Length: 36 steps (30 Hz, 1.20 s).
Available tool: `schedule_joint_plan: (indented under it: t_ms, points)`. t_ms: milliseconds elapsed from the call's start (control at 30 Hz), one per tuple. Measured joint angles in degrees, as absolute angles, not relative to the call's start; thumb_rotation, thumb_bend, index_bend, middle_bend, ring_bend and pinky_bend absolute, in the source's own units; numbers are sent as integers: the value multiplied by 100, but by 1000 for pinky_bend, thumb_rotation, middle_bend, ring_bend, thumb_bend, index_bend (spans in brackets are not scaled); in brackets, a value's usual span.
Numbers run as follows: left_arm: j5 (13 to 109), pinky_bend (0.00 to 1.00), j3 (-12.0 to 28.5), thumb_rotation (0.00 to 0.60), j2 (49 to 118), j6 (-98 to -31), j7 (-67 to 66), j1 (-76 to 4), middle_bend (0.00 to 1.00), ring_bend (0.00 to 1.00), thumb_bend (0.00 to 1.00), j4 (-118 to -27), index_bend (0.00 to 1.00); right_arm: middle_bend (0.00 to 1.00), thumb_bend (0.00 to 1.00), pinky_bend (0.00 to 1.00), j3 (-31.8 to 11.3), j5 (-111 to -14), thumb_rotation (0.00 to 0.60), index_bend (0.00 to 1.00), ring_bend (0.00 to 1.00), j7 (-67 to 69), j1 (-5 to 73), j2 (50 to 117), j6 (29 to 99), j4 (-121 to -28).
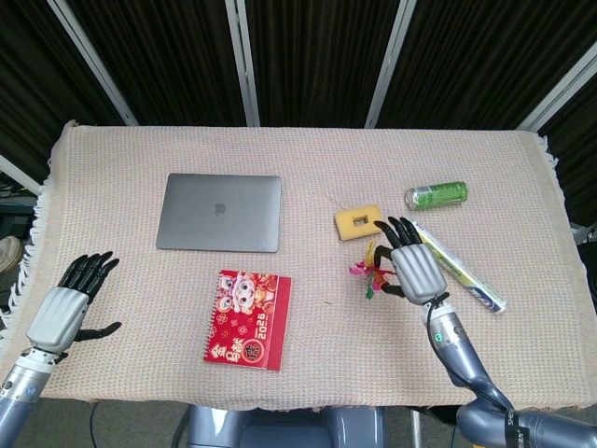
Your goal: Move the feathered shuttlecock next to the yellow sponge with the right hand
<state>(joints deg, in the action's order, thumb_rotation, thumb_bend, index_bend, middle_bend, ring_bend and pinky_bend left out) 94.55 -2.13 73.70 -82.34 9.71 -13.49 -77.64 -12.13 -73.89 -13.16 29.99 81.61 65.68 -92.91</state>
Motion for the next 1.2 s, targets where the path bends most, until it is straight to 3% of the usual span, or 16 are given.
schedule_joint_plan:
  t_ms: [633, 733, 800, 867, 1067, 1200]
  points:
    - [9525, 0, -253, 600, 7351, -8279, 990, -1338, 0, 0, 7, -7783, 0, 69, 403, 0, -1467, -6409, 600, 631, 0, 39, 3025, 8010, 5671, -8822]
    - [9513, 0, -251, 600, 7341, -8277, 951, -1333, 0, 0, 7, -7803, 0, 12, 403, 0, -1454, -6393, 600, 445, 0, 160, 3014, 7964, 5607, -8815]
    - [9527, 0, -261, 600, 7339, -8276, 941, -1333, 0, 0, 7, -7807, 0, 0, 393, 0, -1411, -6410, 600, 182, 0, 199, 2998, 7902, 5562, -8827]
    - [9540, 0, -264, 600, 7334, -8287, 943, -1332, 0, 0, 7, -7819, 0, 0, 361, 0, -1370, -6442, 600, 35, 0, 222, 2979, 7819, 5531, -8874]
    - [9579, 0, -277, 600, 7309, -8344, 969, -1314, 0, 0, 6, -7845, 0, 0, 259, 0, -1289, -6609, 600, 0, 0, 226, 2848, 7448, 5661, -9193]
    - [9632, 0, -297, 600, 7302, -8371, 1007, -1313, 0, 0, 7, -7846, 0, 0, 251, 0, -1241, -6713, 600, 0, 0, 90, 2718, 7159, 5899, -9568]
